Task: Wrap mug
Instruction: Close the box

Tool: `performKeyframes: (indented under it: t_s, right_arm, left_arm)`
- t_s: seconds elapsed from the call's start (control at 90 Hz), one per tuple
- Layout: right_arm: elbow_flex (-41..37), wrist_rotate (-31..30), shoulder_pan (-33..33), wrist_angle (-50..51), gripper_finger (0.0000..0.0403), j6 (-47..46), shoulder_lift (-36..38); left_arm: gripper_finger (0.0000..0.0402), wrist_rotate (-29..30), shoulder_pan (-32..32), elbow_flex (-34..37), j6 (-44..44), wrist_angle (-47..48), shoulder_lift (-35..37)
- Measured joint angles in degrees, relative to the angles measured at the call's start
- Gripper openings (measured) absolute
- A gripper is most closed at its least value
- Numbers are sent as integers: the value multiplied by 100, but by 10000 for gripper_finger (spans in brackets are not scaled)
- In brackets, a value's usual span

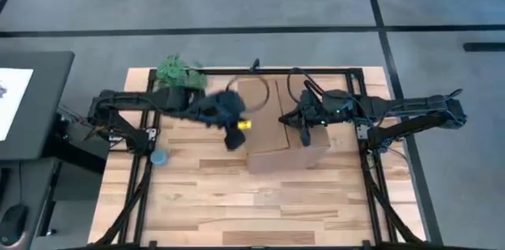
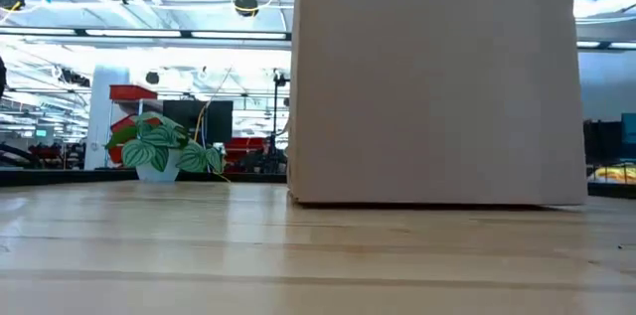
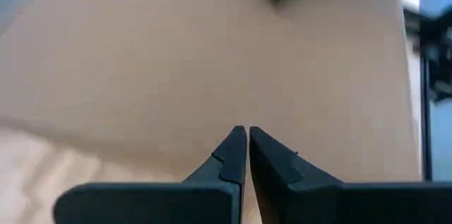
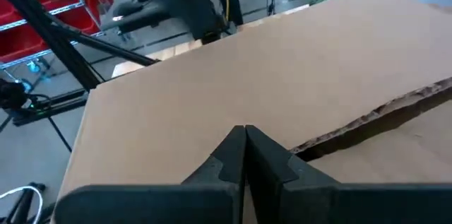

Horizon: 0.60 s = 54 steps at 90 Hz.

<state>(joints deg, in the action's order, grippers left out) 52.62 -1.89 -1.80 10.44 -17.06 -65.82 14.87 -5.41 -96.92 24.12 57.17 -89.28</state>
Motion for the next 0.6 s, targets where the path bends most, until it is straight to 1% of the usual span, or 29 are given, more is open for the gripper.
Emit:
performKeyframes:
  t_s: [0.1,0.156,0.289,0.444,0.6]
  right_arm:
    - [1,-3,28,9,0,-5,0]
    - [1,-7,62,63,0,97,0]
    - [0,-22,111,114,0,273,-4]
    - [0,-59,127,190,0,359,-10]
    - [13,-110,129,119,0,381,-170]
  left_arm:
    - [0,745,-257,330,237,-369,29]
    - [0,943,-287,497,251,-591,39]
    - [0,1059,-163,767,149,-977,51]
    - [0,1121,58,804,-200,-1024,37]
    - [0,1120,320,810,-648,-1192,24]
